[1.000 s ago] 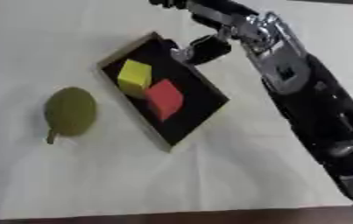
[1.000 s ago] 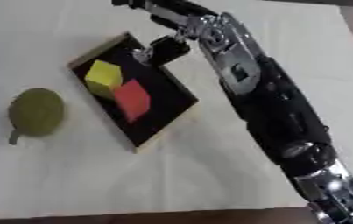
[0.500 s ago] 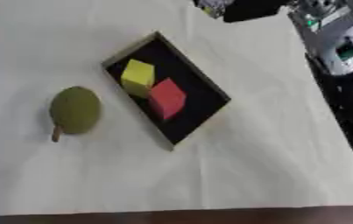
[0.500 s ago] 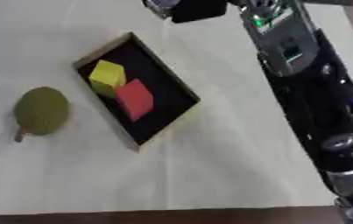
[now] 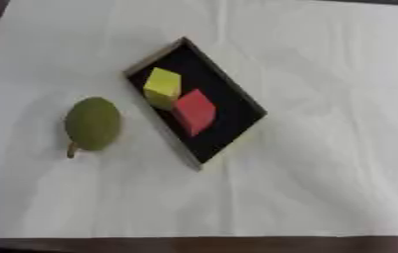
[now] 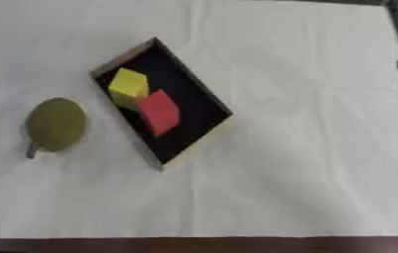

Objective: Pick up objects on the table and place them in the box.

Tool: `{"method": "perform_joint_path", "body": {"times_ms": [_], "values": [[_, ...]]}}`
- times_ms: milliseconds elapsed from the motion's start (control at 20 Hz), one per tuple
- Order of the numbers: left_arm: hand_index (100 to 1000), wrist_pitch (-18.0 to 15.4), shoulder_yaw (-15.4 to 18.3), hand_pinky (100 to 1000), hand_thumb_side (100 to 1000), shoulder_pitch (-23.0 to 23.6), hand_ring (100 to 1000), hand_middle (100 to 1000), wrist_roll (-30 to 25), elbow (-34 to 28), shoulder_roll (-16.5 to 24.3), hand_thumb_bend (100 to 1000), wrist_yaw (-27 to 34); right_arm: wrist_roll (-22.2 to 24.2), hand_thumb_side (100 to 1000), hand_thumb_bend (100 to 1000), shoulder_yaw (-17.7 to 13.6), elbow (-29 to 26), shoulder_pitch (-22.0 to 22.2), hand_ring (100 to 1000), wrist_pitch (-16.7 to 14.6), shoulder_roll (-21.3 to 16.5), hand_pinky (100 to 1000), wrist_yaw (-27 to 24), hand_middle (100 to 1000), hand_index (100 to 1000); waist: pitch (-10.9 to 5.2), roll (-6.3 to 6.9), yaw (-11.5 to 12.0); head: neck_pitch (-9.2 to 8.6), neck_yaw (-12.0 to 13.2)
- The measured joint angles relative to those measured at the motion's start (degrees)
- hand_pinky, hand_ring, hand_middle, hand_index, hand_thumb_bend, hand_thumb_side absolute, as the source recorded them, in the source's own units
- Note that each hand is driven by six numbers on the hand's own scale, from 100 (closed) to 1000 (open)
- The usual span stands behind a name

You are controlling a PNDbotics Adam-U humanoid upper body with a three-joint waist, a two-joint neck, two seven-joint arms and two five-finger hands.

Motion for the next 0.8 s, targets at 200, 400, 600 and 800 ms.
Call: {"method": "perform_joint_path", "body": {"times_ms": [200, 400, 600, 800], "values": [[820, -1.40, -0.07, 734, 474, -1.24, 739, 772, 1.18, 0.00, 3.53, 104, -2.84, -7.10, 518, 100, -3.47, -5.94, 6.48, 866, -1.22, -5.19, 977, -4.06, 731, 815, 0.35, 0.02, -0.08, -0.05, 0.21], [831, -2.11, -1.21, 735, 427, -2.09, 739, 759, 1.88, 0.00, 10.57, 212, -8.98, -13.64, 528, 100, -6.51, -9.41, 12.21, 847, -3.41, -8.66, 975, -6.49, 704, 796, 0.40, 0.14, -0.47, -0.04, 0.21], [856, -0.75, -3.98, 746, 465, -2.04, 754, 770, 0.48, -0.04, 20.60, 303, -16.80, -18.05, 531, 100, -9.03, -10.08, 17.03, 844, -6.55, -10.77, 973, -7.33, 698, 785, 0.40, 0.64, -0.85, 0.00, 0.09], [871, 1.69, -6.87, 751, 500, -2.04, 765, 778, -4.00, -0.15, 28.28, 288, -21.60, -19.60, 536, 100, -10.17, -10.11, 19.36, 838, -8.01, -11.23, 970, -7.16, 689, 779, 0.40, 0.76, -0.94, 0.02, -0.14]]}}
